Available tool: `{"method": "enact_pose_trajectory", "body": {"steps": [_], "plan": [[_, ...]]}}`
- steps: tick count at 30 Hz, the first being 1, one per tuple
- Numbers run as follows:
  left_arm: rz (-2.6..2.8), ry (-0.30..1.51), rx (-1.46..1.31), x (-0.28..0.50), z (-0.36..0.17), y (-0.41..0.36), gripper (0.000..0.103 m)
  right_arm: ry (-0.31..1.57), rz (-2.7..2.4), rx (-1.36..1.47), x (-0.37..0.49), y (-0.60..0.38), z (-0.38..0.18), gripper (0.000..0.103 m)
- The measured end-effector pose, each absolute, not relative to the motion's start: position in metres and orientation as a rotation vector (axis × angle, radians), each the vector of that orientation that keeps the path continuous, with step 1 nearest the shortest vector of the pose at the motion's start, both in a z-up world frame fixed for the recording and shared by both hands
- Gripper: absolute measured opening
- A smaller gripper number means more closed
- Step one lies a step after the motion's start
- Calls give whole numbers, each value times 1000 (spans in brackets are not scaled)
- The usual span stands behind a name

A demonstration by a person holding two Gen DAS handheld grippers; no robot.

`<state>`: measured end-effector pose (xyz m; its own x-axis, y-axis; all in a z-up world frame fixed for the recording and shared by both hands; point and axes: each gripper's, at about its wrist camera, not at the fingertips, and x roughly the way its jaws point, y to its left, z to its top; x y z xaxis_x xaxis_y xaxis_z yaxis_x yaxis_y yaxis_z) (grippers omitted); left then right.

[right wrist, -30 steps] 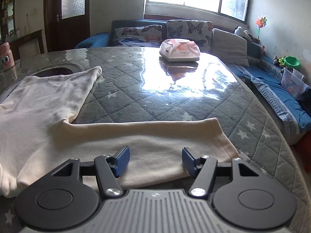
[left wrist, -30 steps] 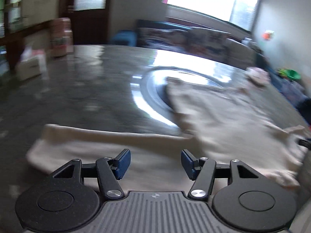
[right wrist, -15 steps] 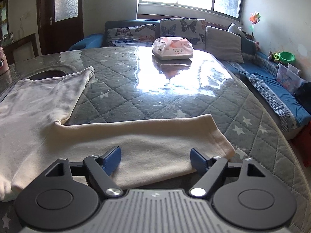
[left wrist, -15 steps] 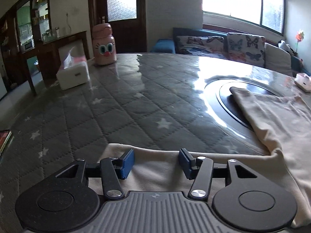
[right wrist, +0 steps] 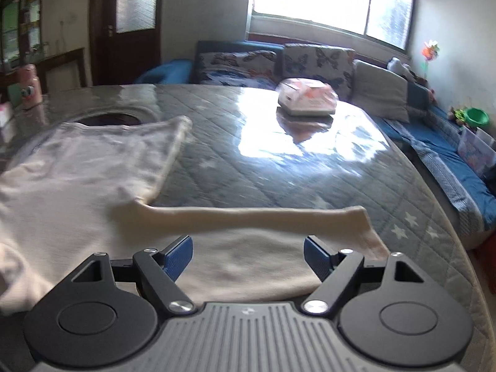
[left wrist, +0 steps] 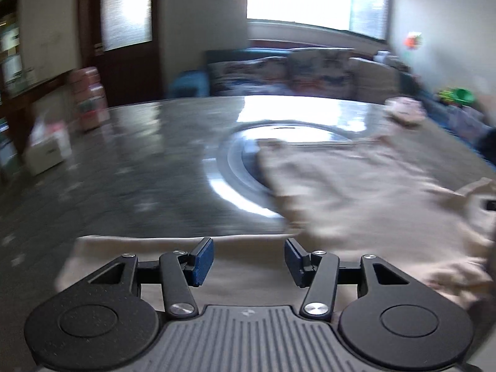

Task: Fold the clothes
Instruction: 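Smooth the spread sweatshirt body with both open grippers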

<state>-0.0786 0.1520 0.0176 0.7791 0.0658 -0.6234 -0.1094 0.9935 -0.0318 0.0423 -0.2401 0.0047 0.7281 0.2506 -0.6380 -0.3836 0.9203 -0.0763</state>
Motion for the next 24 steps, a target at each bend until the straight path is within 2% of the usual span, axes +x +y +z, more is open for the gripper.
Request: {"method": "enact_pose_trajectory", "body": {"steps": [8, 17, 24], "plan": [[-26, 735, -51, -79, -3, 116, 46, 603, 565, -261, 11, -188, 21, 83], [-25, 744, -25, -88, -5, 121, 47, 608, 745, -359, -8, -125, 2, 84], [-29, 712, -9, -88, 10, 120, 45, 605, 798, -467, -36, -119, -8, 84]]}}
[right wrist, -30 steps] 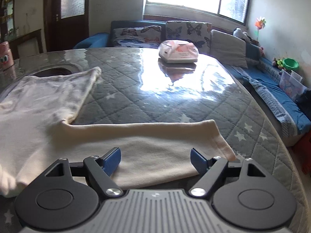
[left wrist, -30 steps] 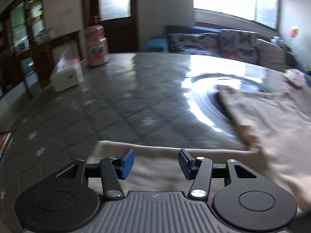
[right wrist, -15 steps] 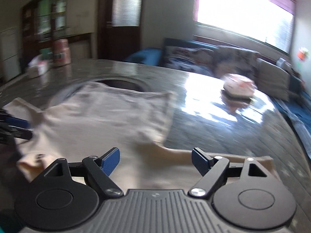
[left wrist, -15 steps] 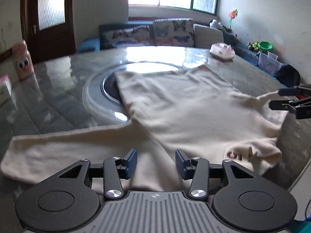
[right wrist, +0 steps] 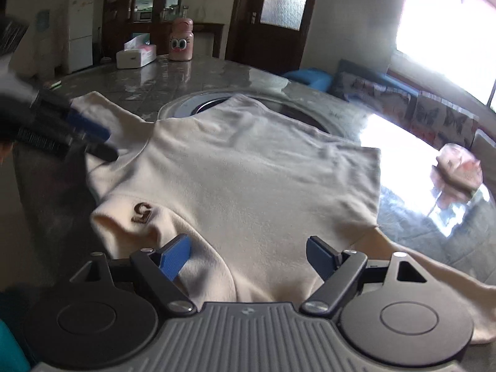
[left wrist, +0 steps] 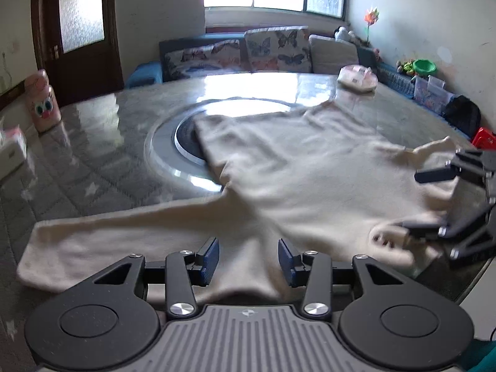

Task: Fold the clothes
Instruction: 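Smooth the spread sweatshirt body with both open grippers, then close the right gripper on the sleeve end nearest it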

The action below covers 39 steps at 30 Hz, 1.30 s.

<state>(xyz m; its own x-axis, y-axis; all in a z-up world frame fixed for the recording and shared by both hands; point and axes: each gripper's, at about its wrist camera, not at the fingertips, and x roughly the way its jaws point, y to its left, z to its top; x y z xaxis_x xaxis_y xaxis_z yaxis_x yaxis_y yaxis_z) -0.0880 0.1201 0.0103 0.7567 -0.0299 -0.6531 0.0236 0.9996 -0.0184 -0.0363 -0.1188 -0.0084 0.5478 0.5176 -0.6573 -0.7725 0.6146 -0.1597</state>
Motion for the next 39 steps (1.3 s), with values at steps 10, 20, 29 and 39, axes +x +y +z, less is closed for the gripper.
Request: {"method": "enact_pose_trajectory", "body": {"steps": [10, 20, 29, 39], "plan": [[-210, 680, 30, -56, 9, 57, 44, 623, 735, -404, -35, -139, -6, 84], [-255, 720, 80, -61, -4, 44, 46, 628, 558, -222, -11, -200, 8, 84], [-299, 671, 73, -49, 15, 24, 51, 636, 139, -65, 39, -299, 0, 76], [-341, 678, 97, -36, 12, -7, 56, 695, 29, 58, 78, -346, -24, 49]]}}
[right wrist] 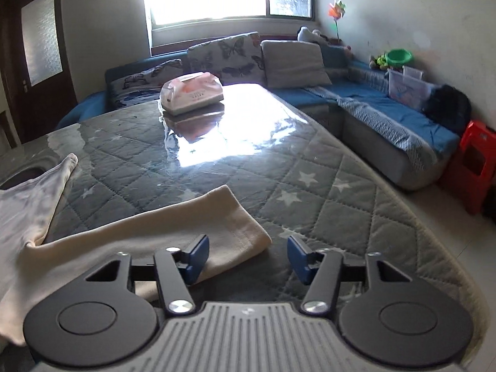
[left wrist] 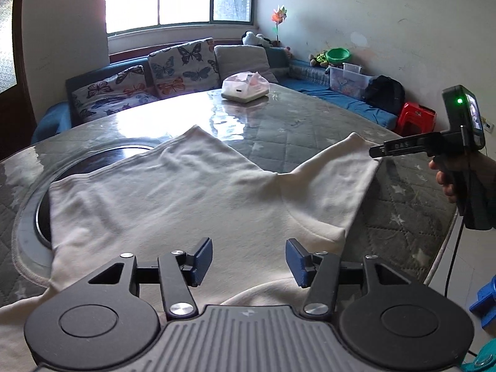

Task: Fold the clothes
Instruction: 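Close the right gripper on the sleeve end nearest it, then lift the sleeve with the right gripper, fold it across the body, release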

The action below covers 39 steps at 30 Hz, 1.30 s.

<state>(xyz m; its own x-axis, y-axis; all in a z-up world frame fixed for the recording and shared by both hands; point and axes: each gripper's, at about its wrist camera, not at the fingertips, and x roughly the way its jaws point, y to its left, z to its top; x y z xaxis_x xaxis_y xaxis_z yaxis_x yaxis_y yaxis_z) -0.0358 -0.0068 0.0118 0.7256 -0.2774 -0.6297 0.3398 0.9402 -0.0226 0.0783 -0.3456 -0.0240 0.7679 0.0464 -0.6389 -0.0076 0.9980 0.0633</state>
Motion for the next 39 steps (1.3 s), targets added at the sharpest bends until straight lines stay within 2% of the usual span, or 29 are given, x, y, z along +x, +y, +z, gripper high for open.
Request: {"method": "enact_pose_trajectory", "body": {"steps": [2, 4, 6, 7, 10, 15, 26, 34, 39], "plan": [[-342, 686, 101, -33, 10, -11, 57, 691, 27, 59, 79, -345, -26, 45], [-347, 691, 105, -31, 9, -15, 59, 686, 21, 67, 78, -344, -25, 30], [-348, 693, 110, -29, 8, -18, 62, 683, 13, 70, 76, -344, -24, 24], [-348, 696, 111, -28, 7, -20, 62, 681, 11, 72, 76, -344, -23, 16], [-349, 697, 105, -24, 8, -23, 64, 679, 13, 78, 75, -344, -21, 8], [-334, 704, 80, -15, 6, -28, 64, 659, 55, 138, 70, -351, -6, 6], [-372, 725, 102, -12, -6, -46, 66, 551, 251, 166, 48, -328, 66, 5], [-349, 685, 56, -23, 6, -23, 71, 455, 481, 140, 35, -270, 127, 5], [-294, 654, 12, -38, 17, 8, 71, 441, 644, 84, 29, -212, 144, 5]]}}
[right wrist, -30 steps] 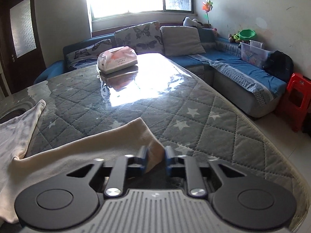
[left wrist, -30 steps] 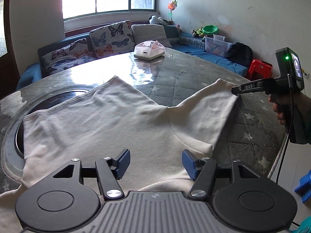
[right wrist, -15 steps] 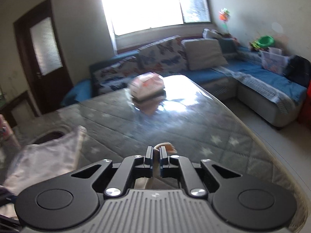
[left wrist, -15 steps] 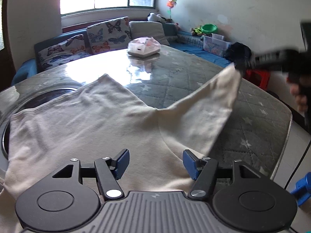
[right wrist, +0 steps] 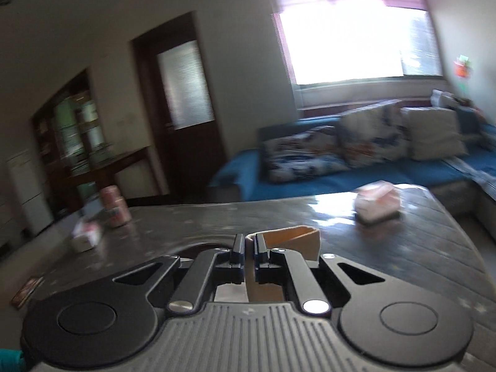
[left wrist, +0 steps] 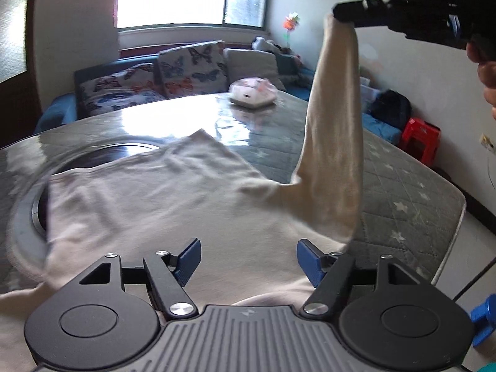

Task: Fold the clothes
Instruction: 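Lift the sleeve with the right gripper, fold it across the body, release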

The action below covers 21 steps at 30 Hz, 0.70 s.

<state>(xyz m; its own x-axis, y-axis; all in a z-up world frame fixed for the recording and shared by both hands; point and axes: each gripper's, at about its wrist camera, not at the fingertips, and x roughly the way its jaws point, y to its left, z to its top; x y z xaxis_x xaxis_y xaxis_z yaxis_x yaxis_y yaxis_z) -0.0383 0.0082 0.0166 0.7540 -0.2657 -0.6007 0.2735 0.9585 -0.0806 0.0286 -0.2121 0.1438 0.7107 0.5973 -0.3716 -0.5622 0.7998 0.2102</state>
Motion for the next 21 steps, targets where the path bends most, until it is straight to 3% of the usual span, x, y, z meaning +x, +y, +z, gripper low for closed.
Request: {"method": "enact_pose_trajectory", "body": {"steps": [21], "plan": [[-89, 661, -113, -85, 7, 87, 75, 710, 970, -145, 1, -40, 46, 6]]}}
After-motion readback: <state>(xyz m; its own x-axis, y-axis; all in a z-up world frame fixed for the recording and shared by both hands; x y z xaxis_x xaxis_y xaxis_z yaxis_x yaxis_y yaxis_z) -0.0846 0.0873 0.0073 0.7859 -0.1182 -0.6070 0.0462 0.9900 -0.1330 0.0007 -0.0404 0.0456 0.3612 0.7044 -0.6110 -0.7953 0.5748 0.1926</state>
